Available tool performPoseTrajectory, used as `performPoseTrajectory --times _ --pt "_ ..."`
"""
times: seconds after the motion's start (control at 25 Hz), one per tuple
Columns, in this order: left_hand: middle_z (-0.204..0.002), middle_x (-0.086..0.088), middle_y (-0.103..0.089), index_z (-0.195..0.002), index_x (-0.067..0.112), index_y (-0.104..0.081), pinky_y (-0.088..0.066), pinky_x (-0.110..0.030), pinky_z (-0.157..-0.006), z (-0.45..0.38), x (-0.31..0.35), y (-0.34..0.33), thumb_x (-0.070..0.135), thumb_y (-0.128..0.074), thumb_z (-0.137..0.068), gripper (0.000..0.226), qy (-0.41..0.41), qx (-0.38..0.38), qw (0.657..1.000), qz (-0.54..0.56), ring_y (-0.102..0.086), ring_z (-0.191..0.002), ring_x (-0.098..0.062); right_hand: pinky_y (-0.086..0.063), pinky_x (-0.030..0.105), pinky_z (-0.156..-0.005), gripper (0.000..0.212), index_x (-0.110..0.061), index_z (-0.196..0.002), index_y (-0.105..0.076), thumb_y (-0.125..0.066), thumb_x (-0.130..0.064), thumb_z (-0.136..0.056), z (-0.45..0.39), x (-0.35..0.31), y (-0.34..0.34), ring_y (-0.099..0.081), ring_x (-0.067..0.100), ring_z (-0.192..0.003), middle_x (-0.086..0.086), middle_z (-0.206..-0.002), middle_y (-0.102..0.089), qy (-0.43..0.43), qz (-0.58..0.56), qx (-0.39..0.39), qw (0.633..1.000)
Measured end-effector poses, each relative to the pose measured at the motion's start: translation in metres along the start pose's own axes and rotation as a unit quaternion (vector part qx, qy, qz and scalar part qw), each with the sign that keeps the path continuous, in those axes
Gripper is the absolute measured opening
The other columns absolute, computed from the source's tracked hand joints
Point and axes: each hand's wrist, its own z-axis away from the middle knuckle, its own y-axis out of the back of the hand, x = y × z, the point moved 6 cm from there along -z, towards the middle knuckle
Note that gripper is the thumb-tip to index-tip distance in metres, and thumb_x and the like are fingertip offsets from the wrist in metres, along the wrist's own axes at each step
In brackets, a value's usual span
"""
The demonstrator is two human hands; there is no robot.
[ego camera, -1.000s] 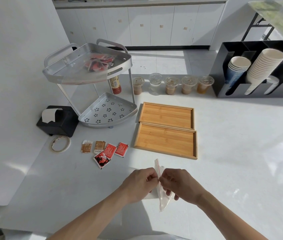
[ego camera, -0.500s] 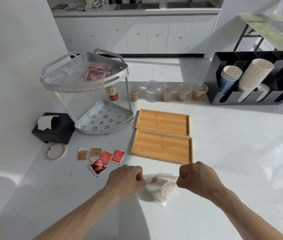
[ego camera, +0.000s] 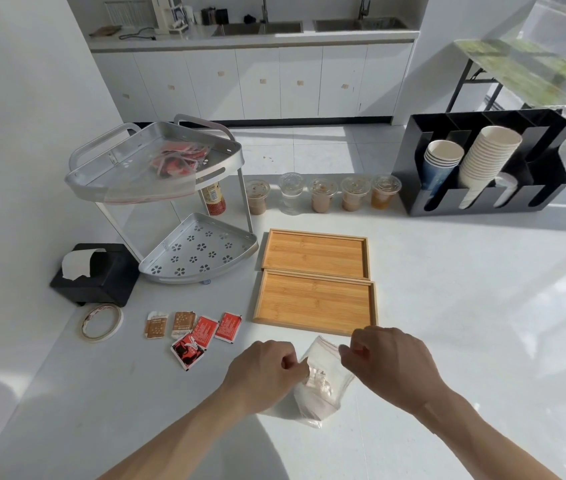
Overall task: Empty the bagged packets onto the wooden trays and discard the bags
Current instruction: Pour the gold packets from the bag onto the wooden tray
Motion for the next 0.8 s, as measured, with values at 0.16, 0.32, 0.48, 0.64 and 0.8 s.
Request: performPoseTrajectory --times 0.16,0.32,0.48,0.64,0.8 --pt "-0.057 0.006 -0.052 -0.057 0.025 -0.046 -0.034 -0.028 -0.055 0.002 0.011 -0.014 0.038 -0.055 -0.083 0.03 0.006 0.014 0.998 0.065 -0.047 -0.059 -0.014 -0.055 0.03 -0.065 0.06 -0.009 -0.068 -0.071 -0.036 -0.053 -0.09 -0.012 -0.018 -0.03 -0.068 0.017 -0.065 0.001 -0.062 -0.074 -0.11 -0.139 -0.104 0.979" --pt "-0.056 0.005 -0.052 -0.066 0.02 -0.052 -0.035 -0.029 -0.057 0.01 0.02 -0.025 0.032 -0.051 -0.081 0.019 -0.022 0.003 0.995 0.093 -0.046 -0.059 -0.013 -0.051 0.03 -0.053 0.044 -0.005 -0.059 -0.062 -0.049 -0.04 -0.083 -0.028 -0.016 -0.04 -0.069 0.024 -0.061 0.007 -0.06 -0.073 -0.154 -0.173 -0.064 0.971" --pt "-0.064 0.001 -0.061 -0.073 0.016 -0.06 -0.039 -0.026 -0.06 0.013 0.006 -0.028 0.03 -0.049 -0.084 0.021 -0.021 -0.024 0.98 0.194 -0.05 -0.06 -0.008 -0.048 0.027 -0.05 0.031 -0.012 -0.056 -0.06 -0.056 -0.029 -0.082 -0.029 -0.02 -0.034 -0.065 0.014 -0.052 -0.006 -0.055 -0.071 -0.129 -0.198 -0.046 0.971" --pt "-0.077 0.009 -0.063 -0.082 0.024 -0.06 -0.047 -0.028 -0.068 -0.003 -0.062 -0.026 0.02 -0.056 -0.084 0.006 0.074 -0.001 0.98 0.187 -0.055 -0.068 -0.006 -0.057 0.033 -0.059 0.028 -0.021 -0.064 -0.067 -0.057 -0.037 -0.085 -0.027 -0.024 -0.012 -0.068 0.009 -0.058 -0.014 -0.058 -0.071 -0.075 -0.205 -0.043 0.975" --pt "-0.122 0.013 -0.051 -0.135 0.041 -0.035 -0.046 -0.02 -0.075 -0.022 -0.098 -0.04 0.033 -0.075 -0.078 0.07 0.121 -0.059 0.976 0.169 -0.059 -0.102 -0.009 -0.059 0.037 -0.068 0.024 -0.029 -0.065 -0.065 -0.058 -0.04 -0.085 -0.035 -0.025 0.017 -0.068 0.008 -0.062 -0.016 -0.063 -0.072 -0.034 -0.213 -0.018 0.976"
